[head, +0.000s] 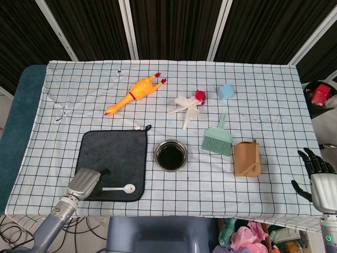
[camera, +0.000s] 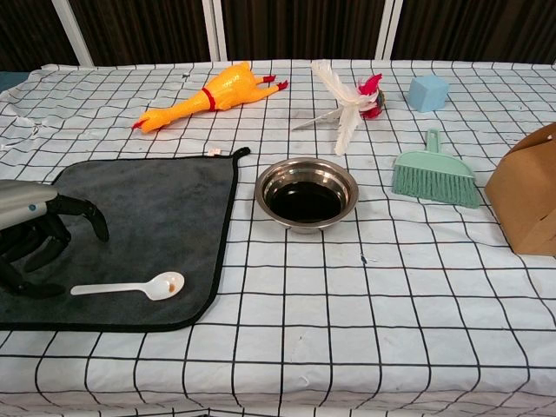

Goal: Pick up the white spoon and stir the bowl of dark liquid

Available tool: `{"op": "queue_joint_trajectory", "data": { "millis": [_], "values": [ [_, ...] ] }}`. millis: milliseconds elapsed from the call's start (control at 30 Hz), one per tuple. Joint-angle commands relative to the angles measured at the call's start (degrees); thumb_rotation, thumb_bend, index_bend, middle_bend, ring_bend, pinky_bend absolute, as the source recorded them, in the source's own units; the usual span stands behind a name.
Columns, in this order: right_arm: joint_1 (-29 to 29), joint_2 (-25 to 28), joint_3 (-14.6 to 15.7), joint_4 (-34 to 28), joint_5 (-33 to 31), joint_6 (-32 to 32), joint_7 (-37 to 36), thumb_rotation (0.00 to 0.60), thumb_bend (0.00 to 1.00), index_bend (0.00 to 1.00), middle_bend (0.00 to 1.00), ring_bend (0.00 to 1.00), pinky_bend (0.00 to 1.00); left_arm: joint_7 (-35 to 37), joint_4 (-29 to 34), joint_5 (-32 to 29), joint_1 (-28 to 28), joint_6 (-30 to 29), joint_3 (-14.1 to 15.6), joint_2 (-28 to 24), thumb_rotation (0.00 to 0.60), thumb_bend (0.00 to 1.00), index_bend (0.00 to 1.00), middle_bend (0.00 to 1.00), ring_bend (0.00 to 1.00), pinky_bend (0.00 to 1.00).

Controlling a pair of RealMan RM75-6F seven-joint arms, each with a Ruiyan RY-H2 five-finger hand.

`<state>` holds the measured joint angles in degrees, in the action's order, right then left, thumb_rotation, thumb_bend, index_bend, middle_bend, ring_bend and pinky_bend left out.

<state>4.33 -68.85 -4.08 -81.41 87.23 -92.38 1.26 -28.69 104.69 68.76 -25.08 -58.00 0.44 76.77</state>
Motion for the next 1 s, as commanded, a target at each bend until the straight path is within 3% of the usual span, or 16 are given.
{"op": "queue_joint_trajectory", "data": {
  "millis": [33,300,600,1000],
  "values": [
    [0.01,-0.10,-0.08,0.20,0.01,0.08,-0.16,0.600,0.17,0.15,0.11,0.19,0.30,-3.63,2.16,-4.88,-2.34,3.09,-0.53,-0.03,0.600,0.23,0.36,0.79,0.77,0.78],
    [-0.01,-0.49,-0.63,1.36,-0.64,0.55,-0.42,0.600,0.17,0.15,0.11,0.19,0.30,-8.24,4.51,-11.49,-4.96,2.08,-1.91,2.36,0.600,0.29,0.45,0.83,0.80,0.82],
    [-0.06,-0.74,-1.07,2.40,-0.97,0.87,-1.56,0.600,0.17,0.15,0.11,0.19,0.30,-12.12,4.86,-17.64,-6.58,0.21,-1.14,4.14,0.600,0.34,0.47,0.84,0.80,0.82],
    [-0.21,-0.86,-1.63,2.98,-1.40,0.94,-2.26,0.600,0.17,0.15,0.11,0.19,0.30,-11.10,2.95,-19.33,-6.84,-1.22,-0.26,5.06,0.600,0.36,0.49,0.84,0.80,0.82]
  ]
}}
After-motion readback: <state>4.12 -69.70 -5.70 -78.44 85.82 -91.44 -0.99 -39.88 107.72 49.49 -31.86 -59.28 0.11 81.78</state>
